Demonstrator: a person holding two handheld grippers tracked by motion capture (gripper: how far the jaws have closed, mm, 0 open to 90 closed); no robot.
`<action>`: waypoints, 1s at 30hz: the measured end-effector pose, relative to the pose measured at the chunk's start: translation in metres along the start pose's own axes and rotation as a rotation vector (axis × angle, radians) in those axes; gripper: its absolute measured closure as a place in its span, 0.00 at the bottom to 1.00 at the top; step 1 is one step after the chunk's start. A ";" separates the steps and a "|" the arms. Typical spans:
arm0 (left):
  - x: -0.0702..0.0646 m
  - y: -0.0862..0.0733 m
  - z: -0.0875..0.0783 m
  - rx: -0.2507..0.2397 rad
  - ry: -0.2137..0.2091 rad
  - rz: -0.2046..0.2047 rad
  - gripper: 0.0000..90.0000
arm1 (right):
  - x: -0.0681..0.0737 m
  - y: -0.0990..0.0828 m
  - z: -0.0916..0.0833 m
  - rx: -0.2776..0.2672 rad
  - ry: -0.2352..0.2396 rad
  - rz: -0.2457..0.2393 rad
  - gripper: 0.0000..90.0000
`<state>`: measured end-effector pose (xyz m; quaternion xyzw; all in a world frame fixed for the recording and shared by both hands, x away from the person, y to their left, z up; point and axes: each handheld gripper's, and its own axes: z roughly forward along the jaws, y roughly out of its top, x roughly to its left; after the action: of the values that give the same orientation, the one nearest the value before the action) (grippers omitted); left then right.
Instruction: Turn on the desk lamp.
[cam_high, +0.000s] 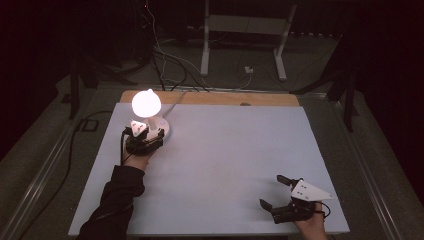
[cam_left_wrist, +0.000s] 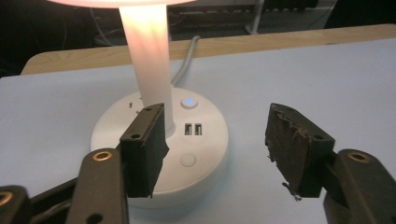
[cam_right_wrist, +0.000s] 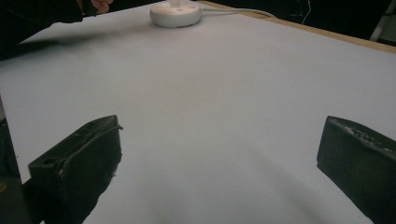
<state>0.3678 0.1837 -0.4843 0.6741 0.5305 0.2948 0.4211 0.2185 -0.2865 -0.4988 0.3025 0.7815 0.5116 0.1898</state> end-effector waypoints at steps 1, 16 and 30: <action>0.000 0.000 -0.002 -0.002 -0.002 -0.002 0.39 | 0.000 0.000 0.000 0.000 0.000 0.001 0.00; 0.011 0.000 -0.028 0.029 -0.083 -0.041 0.00 | 0.000 0.001 0.003 -0.002 0.008 0.001 0.00; 0.012 -0.020 -0.069 0.034 -0.150 -0.009 0.00 | 0.001 0.002 0.004 -0.004 0.016 0.002 0.00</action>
<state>0.3027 0.2142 -0.4698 0.6988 0.5055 0.2326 0.4496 0.2211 -0.2827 -0.4987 0.2988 0.7818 0.5155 0.1836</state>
